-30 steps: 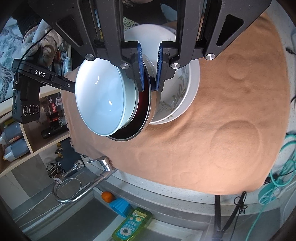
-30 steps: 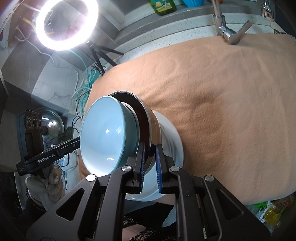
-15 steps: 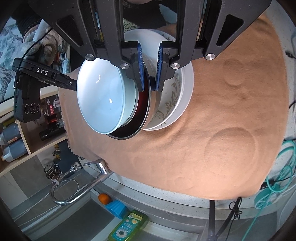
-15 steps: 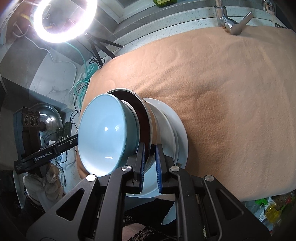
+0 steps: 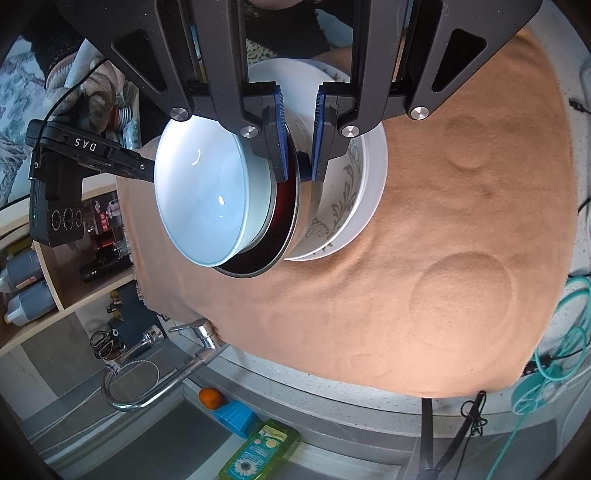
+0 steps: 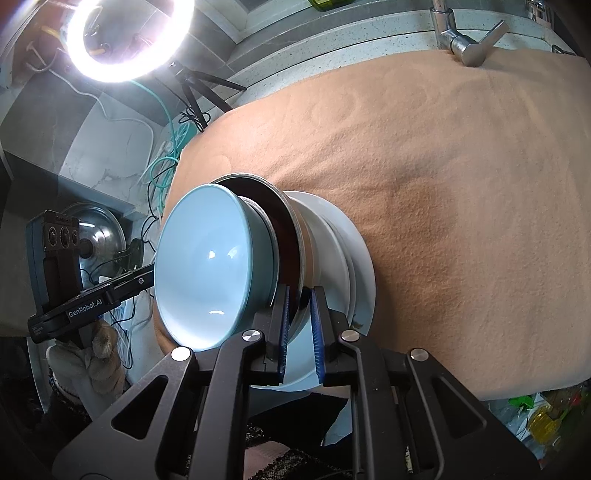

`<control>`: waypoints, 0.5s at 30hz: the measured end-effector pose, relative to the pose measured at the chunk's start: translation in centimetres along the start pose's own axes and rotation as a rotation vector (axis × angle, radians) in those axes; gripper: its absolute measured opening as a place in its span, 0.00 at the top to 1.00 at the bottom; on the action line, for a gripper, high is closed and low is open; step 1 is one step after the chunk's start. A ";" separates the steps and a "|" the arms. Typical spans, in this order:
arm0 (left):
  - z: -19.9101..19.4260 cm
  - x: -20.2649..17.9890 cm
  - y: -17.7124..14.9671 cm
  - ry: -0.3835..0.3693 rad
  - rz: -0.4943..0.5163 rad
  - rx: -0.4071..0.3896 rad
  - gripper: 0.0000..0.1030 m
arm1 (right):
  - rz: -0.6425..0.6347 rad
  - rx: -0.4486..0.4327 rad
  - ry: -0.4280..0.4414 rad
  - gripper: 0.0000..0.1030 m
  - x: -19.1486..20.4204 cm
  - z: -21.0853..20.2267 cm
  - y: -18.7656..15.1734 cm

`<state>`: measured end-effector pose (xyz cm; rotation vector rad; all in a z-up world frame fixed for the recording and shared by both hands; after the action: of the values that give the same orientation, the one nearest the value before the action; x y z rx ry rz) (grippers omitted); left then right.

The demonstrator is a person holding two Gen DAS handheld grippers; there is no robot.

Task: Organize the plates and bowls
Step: 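Carry the nested bowls with both grippers and lower them onto the plate stack, then open both grippers and release the bowl stack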

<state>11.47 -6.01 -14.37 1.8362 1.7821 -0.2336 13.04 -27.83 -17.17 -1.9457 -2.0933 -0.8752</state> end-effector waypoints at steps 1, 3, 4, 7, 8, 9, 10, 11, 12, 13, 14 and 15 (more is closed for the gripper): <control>0.0 0.0 0.0 0.004 0.000 -0.002 0.90 | -0.002 -0.001 -0.002 0.88 0.1 0.0 0.0; -0.1 0.0 0.0 0.007 0.003 -0.004 0.89 | -0.006 -0.006 -0.006 0.88 0.2 -0.2 0.0; -0.2 0.0 0.0 0.010 0.003 -0.007 0.89 | -0.009 -0.006 -0.009 0.88 0.2 -0.2 0.0; -0.4 0.1 0.0 0.011 0.005 -0.011 0.88 | -0.011 -0.015 -0.014 0.88 0.4 -0.4 0.0; -0.4 0.0 0.0 0.012 0.005 -0.013 0.88 | -0.012 -0.019 -0.019 0.87 0.4 -0.5 0.0; -0.5 0.0 0.0 0.015 0.008 -0.019 0.88 | -0.016 -0.026 -0.025 0.86 0.4 -0.7 0.0; -0.7 0.0 0.0 0.019 0.012 -0.026 0.88 | -0.018 -0.033 -0.032 0.82 0.4 -0.9 0.0; -0.8 0.0 0.0 0.022 0.014 -0.032 0.88 | -0.024 -0.045 -0.041 0.78 0.5 -1.3 0.0; -1.0 0.0 0.0 0.025 0.015 -0.037 0.88 | -0.029 -0.054 -0.050 0.76 0.5 -1.6 0.0; -1.2 0.0 0.0 0.028 0.015 -0.042 0.88 | -0.037 -0.065 -0.061 0.74 0.6 -1.9 0.0; -1.4 0.1 0.0 0.033 0.013 -0.051 0.88 | -0.043 -0.073 -0.069 0.72 0.6 -2.2 0.0; -1.6 0.1 0.0 0.036 0.013 -0.059 0.88 | -0.051 -0.084 -0.080 0.72 0.6 -2.6 0.0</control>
<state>11.11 -5.07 -13.09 1.8205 1.7817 -0.1420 12.23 -28.62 -14.74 -2.0088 -2.1934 -0.9237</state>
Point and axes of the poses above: each gripper's, at about its wrist camera, not at the fingertips, and z roughly the way its jaws point, x to its left, y to its top, the point moved 4 cm from there along z, roughly the way its jaws point, and after that the axes turned 4 degrees about -z, right-handed, at the moved point
